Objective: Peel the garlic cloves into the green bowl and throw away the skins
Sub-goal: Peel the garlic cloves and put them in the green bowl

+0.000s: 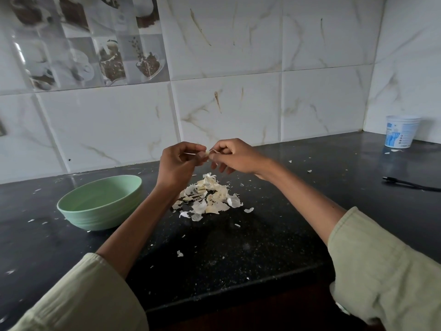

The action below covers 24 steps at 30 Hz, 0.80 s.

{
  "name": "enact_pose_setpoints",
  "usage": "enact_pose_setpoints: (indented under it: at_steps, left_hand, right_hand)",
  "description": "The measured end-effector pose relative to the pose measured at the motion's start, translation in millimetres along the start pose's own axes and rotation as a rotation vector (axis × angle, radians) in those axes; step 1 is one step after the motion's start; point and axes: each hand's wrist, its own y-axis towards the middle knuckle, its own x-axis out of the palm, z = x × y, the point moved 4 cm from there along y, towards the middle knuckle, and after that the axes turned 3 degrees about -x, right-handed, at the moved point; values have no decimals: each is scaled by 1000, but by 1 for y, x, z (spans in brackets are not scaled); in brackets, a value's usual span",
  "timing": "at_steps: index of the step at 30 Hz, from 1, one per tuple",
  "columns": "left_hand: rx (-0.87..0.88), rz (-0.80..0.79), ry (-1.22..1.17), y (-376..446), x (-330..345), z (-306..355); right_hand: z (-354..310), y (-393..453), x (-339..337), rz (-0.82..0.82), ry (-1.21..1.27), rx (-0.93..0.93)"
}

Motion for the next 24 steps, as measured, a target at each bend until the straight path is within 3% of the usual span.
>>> enact_pose_setpoints:
  at_steps: [3, 12, 16, 24]
  left_hand:
    - [-2, 47, -44, -3, -2, 5]
    - [64, 53, -10, -6, -2, 13]
    - [131, 32, 70, -11, 2, 17]
    - [119, 2, 70, -11, 4, 17]
  right_hand:
    - [-1, 1, 5, 59, 91, 3]
    - [-7, 1, 12, 205, -32, -134]
    - [-12, -1, 13, 284, -204, -223]
    - [-12, 1, 8, 301, -193, -270]
